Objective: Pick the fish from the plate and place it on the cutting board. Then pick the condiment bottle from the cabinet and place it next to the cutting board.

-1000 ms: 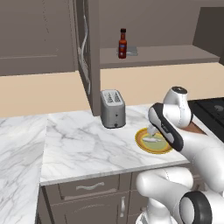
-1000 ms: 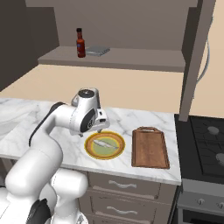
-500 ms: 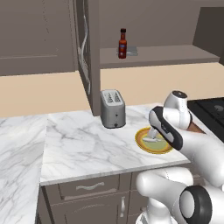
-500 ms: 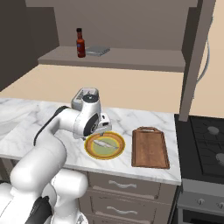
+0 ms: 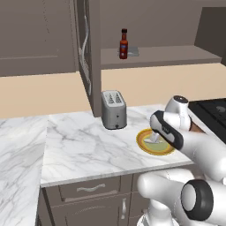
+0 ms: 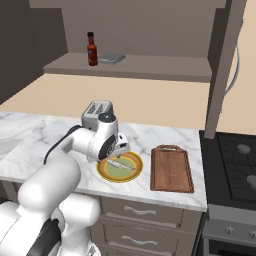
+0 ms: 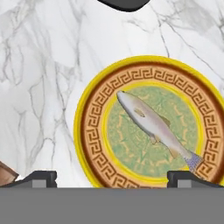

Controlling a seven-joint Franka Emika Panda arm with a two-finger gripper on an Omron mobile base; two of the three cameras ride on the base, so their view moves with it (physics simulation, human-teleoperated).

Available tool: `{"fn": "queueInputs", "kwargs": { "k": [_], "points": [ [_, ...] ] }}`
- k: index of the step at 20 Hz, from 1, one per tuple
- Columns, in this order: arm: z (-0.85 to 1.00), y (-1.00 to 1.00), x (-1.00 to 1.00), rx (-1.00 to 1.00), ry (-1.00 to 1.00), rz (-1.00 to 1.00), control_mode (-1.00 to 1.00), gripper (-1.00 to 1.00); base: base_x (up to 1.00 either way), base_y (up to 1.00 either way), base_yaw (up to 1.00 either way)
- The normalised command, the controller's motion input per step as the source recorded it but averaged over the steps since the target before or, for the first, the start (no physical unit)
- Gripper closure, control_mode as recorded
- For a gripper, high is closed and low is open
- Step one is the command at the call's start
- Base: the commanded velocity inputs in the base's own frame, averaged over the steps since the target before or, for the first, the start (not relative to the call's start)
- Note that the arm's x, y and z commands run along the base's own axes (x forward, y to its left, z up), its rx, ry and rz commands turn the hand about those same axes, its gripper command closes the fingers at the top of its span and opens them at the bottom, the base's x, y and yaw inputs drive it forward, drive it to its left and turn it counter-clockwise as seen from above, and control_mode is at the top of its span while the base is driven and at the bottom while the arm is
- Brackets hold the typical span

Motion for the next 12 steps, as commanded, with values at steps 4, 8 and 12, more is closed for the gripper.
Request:
{"fn": "queueInputs", "kwargs": {
  "k": [4, 8, 12],
  "points": [
    [-0.18, -0.08, 0.22, 0.00, 0.00, 0.01, -1.00, -1.00, 0.00, 0.00, 0.00],
    [-0.16, -0.07, 0.24, 0.00, 0.00, 0.00, -1.00, -1.00, 0.00, 0.00, 0.00],
    [-0.15, -0.07, 0.22, 0.00, 0.00, 0.01, -1.00, -1.00, 0.00, 0.00, 0.00]
  ]
}}
